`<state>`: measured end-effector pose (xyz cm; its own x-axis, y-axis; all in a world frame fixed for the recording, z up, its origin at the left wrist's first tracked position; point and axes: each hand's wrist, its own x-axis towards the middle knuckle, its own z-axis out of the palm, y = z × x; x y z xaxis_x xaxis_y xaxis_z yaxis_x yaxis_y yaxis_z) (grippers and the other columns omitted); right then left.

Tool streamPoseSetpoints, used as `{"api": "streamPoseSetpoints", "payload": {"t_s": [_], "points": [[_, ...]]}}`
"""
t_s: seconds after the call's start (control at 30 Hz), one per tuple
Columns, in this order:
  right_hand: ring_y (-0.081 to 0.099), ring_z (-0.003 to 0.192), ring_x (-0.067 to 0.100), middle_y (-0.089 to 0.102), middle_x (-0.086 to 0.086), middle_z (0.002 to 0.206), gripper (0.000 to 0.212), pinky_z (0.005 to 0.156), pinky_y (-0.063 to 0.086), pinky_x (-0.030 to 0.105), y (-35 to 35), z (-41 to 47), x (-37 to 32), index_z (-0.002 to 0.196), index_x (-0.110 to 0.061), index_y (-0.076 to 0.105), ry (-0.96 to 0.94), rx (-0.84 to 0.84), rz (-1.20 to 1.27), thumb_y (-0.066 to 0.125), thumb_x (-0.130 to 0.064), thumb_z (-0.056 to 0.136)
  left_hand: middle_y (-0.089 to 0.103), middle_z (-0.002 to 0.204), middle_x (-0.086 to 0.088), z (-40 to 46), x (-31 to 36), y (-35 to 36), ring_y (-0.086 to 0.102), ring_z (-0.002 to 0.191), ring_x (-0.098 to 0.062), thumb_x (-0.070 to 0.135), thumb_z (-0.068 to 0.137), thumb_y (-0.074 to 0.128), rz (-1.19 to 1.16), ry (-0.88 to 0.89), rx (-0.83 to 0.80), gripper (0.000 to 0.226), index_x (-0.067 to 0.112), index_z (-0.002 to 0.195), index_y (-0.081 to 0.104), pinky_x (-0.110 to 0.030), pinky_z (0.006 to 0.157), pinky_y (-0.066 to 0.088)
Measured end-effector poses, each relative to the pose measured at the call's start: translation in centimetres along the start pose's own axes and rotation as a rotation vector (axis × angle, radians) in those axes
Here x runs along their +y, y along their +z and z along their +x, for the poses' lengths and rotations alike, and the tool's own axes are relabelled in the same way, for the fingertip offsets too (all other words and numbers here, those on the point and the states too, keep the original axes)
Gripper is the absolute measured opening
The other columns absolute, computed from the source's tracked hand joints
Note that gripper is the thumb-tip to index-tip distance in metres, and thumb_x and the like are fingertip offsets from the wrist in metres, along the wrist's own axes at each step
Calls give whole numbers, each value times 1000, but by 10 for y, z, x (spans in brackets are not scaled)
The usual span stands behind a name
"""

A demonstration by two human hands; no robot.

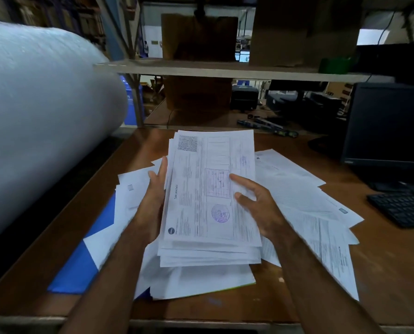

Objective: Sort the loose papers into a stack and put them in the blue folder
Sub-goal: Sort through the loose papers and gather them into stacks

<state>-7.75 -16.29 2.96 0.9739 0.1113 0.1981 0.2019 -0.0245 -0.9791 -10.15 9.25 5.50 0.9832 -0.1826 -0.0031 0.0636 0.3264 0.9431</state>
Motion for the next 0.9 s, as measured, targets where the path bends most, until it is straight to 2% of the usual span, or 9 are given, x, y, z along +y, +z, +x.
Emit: {"api": "streamPoseSetpoints", "payload": {"t_s": [0.07, 0.1, 0.17, 0.27, 0.53, 0.67, 0.73, 0.8, 0.9], "points": [[53, 135, 7, 58, -18, 143, 43, 112, 47, 44, -2, 0, 1, 135, -31, 66, -21, -4, -59, 59, -5, 100, 71, 129, 1, -2, 3, 0, 72, 112, -24, 73, 91, 46, 110, 37, -28, 52, 46, 132, 62, -37, 84, 59], [52, 135, 8, 57, -18, 144, 43, 111, 48, 45, -2, 0, 0, 134, -33, 66, -22, -7, -81, 60, -6, 100, 67, 136, 4, -4, 5, 0, 69, 116, -22, 65, 92, 54, 166, 69, -29, 44, 50, 133, 60, -39, 89, 58], [53, 135, 10, 56, -18, 144, 44, 109, 50, 48, -1, 2, 0, 132, -38, 67, -16, -30, -103, 63, -8, 99, 60, 144, 15, -4, 3, -4, 64, 125, -18, 36, 94, 67, 280, 108, -44, 54, 51, 143, 49, -44, 96, 58], [55, 133, 12, 55, -16, 146, 47, 105, 52, 49, 0, 0, -2, 133, -42, 65, -9, -88, -102, 70, -15, 95, 60, 143, 12, -6, -3, -5, 65, 124, -23, 7, 92, 70, 313, 129, -52, 61, 39, 142, 56, -50, 95, 58], [61, 126, 13, 47, -13, 153, 87, 100, 57, 44, -7, 2, -3, 157, -42, 30, 52, -96, -250, 80, -30, 87, 63, 138, 14, -1, -8, -16, 69, 115, -23, 2, 92, 68, 303, 105, -28, 66, 41, 144, 54, -38, 80, 63], [72, 101, 10, 36, -15, 161, 95, 78, 59, 21, -42, 4, -4, 162, -32, 19, 130, 15, -363, 79, -27, 89, 65, 135, 14, 3, -18, -31, 69, 116, -18, -7, 90, 66, 275, 117, 17, 72, 41, 142, 56, -38, 82, 63], [65, 116, 12, 34, -10, 162, 94, 86, 53, 17, -75, 4, 1, 161, -28, 23, 187, -1, -655, 80, -40, 86, 65, 136, 14, 3, -23, -41, 68, 119, -19, -5, 89, 67, 298, 112, 41, 72, 45, 140, 57, -41, 86, 62], [46, 140, 24, 31, -1, 164, 102, 107, 45, 32, -107, 2, 11, 160, -27, 24, 294, -115, -955, 81, -53, 79, 63, 138, 14, 4, -26, -48, 66, 122, -20, -4, 89, 67, 309, 108, 63, 73, 46, 140, 57, -43, 90, 61], [42, 142, 26, 36, 1, 161, 125, 115, 40, 45, -136, -1, 23, 160, -29, 19, 483, -277, -1112, 83, -73, 62, 63, 138, 14, 6, -28, -52, 66, 121, -17, -8, 89, 65, 290, 108, 72, 74, 43, 142, 56, -39, 87, 62]]}}
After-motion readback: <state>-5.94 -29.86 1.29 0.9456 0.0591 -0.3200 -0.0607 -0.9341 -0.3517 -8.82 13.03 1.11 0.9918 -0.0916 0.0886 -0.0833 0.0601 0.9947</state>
